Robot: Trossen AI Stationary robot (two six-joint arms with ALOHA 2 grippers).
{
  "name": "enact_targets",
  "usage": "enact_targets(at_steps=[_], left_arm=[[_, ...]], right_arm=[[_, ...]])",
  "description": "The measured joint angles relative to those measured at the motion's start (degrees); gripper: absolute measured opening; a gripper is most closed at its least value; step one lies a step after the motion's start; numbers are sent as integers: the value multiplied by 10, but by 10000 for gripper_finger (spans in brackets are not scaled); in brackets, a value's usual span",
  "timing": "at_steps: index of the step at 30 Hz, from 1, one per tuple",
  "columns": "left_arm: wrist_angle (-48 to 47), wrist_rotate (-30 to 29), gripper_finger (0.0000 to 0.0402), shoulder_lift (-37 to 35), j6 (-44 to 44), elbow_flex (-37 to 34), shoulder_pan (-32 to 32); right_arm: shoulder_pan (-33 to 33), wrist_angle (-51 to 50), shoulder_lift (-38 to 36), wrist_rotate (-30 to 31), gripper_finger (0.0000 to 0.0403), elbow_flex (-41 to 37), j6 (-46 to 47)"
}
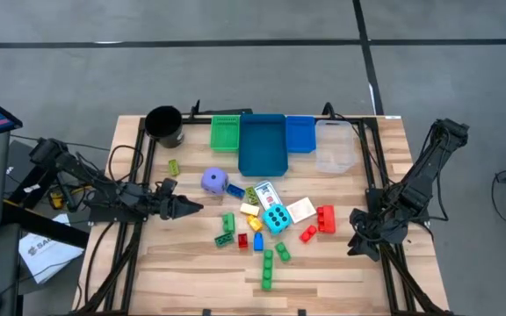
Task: Pick & Place Toys
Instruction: Put the large red game piece into the transparent bin
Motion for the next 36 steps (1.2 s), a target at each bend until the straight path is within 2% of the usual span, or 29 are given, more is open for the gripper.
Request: enact_targets(at_steps=[8,14,18,21,24,30,36], left_arm=[[0,-7,310,0,0,0,0],[15,-26,310,0,-13,0,0],[25,-42,310,0,-24,0,0],[31,-63,310,0,-23,0,0],[31,-87,310,0,-22,0,0],[31,-87,310,3,-2,0,0],[28,-68,310,9,22,3,0]], right_arm=[[0,4,0,2,189,0,0],[-1,35,3,119,189,1,48],[-1,82,8,196,189,1,49],[-1,129,18,237,189,1,11],[-4,157,32,240,189,1,-35],[-38,199,79,240,189,1,-52],[-102,295,128,211,189,0,-157]])
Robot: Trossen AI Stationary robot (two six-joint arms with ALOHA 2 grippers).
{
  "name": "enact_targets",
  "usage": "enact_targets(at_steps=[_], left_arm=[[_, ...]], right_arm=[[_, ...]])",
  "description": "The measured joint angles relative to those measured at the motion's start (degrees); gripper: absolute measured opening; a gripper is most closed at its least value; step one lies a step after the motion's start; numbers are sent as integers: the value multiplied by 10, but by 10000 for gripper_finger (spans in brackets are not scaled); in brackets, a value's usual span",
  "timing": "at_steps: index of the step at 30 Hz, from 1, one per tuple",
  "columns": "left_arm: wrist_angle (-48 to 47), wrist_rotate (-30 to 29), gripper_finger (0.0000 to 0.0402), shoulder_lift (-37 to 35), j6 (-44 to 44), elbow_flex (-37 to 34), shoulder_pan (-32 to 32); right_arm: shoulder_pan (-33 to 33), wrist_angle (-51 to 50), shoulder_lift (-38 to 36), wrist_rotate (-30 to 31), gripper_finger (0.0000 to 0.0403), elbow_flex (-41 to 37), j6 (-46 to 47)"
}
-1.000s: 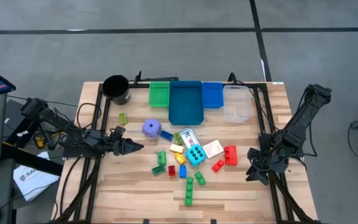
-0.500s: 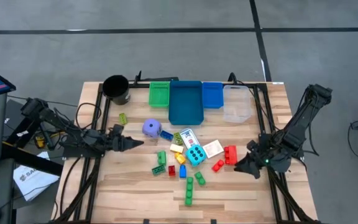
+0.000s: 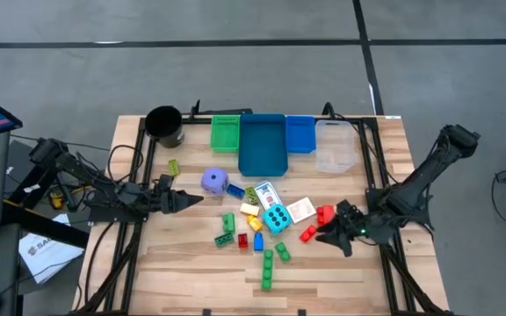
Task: Pick & Place Toys
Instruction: Put the large red game piece into the transparent bin
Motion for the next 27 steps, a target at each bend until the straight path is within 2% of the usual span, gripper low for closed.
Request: enact_targets(at_steps=[3,6,10,14,18,22,27], left_arm=[[-12,12,310,14,57,27,0],[-11,12,310,37,153,62,0],[-10,1,310,70,313,116,0],[-62,-25,310,98,463,172,0],[-190,-74,310,116,572,238,0],[-304,-95,310,128,634,305,6],[-331,-60,310,130,634,359,32]], right_arm=[[-47,70,16,-20,189,0,-46],[-100,133,26,-47,189,2,-84],[-172,139,39,-89,189,36,-111],[-236,138,55,-148,189,78,-69],[-295,137,68,-227,189,121,-14],[-332,138,90,-261,189,162,-23],[-345,161,126,-258,189,206,-89]])
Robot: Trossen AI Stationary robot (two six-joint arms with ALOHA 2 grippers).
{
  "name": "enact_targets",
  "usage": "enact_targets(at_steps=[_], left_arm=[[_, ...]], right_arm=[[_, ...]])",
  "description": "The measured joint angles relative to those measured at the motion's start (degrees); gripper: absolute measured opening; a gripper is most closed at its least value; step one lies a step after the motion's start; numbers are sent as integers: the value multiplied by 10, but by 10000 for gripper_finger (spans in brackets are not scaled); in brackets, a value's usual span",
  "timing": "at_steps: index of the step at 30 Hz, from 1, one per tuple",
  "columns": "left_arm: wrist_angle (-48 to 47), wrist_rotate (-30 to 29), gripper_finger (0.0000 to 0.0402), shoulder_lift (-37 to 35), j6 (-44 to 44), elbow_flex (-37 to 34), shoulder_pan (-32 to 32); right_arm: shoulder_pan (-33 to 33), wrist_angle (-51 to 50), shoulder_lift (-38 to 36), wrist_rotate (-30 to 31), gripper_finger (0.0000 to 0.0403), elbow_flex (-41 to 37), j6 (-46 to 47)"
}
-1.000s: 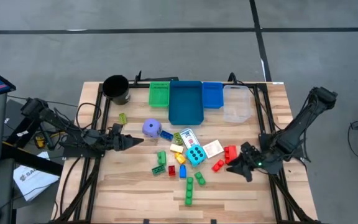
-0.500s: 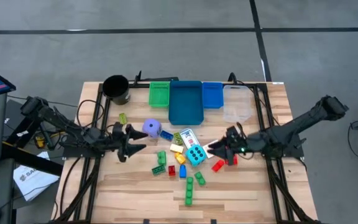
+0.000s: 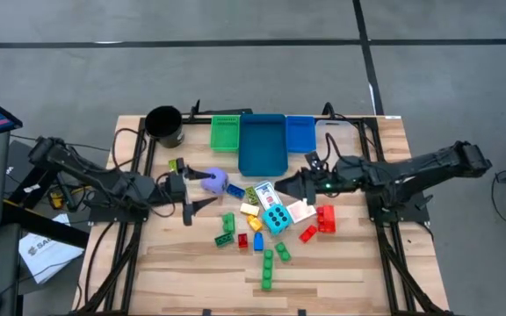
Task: Pick & Place Toys
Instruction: Put the large red game piece into the transparent bin
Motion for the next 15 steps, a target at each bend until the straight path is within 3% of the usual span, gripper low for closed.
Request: enact_targets(at_steps=[4,8,15], left_arm=[[-32,41,310,0,0,35,19],[-62,47,310,16,0,54,27],[-62,56,310,49,-11,82,26]], right_arm=[[-5,8,27,-5,189,33,-72],[-8,-22,44,-57,189,65,-190],[-20,-241,31,-107,189,156,-300]])
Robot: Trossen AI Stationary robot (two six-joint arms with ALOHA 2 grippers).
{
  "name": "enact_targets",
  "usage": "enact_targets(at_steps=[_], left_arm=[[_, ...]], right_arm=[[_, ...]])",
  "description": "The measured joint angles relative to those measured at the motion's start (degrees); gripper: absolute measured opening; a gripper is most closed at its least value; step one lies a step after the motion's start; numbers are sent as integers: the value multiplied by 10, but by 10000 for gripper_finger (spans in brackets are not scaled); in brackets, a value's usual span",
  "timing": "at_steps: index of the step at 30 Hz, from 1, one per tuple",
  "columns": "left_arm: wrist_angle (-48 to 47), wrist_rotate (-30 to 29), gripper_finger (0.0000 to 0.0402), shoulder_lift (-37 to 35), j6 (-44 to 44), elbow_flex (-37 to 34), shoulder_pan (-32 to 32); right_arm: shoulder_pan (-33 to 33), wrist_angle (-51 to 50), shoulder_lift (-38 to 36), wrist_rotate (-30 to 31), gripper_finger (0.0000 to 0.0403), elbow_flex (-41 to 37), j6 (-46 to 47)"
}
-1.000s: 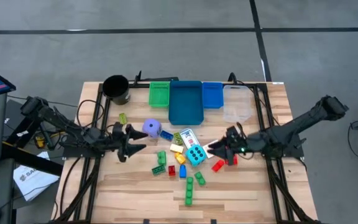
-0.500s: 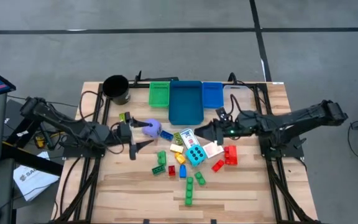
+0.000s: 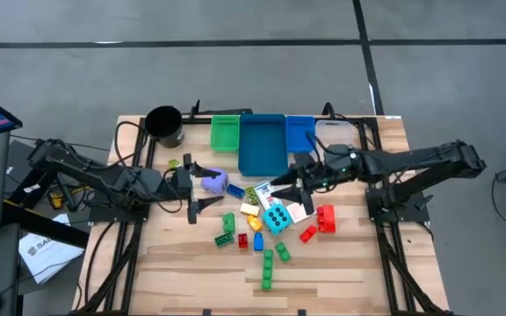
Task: Pick & Place Toys
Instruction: Put the large red game piece into the transparent bin
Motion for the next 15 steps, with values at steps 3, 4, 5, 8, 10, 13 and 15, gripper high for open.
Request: enact_targets(at_steps=[3,4,5,8,10,13,15], left_arm=[[-3,0,310,-3,-8,9,0],[-16,-2,310,-9,-15,12,0],[-34,-3,307,-16,-27,15,0],[-89,-9,287,-41,-75,25,0],[-116,-20,262,-53,-106,26,0],[-135,-32,216,-65,-140,26,0],[-129,-33,185,-71,-141,26,0]], right_arm=[[1,-130,-12,0,189,49,-50],[1,-169,-15,1,189,63,-61],[1,-203,-19,1,189,75,-71],[0,-277,-37,4,189,95,-84],[0,-306,-52,4,189,95,-84],[1,-347,-65,13,189,95,-84],[1,-387,-72,19,189,95,-71]])
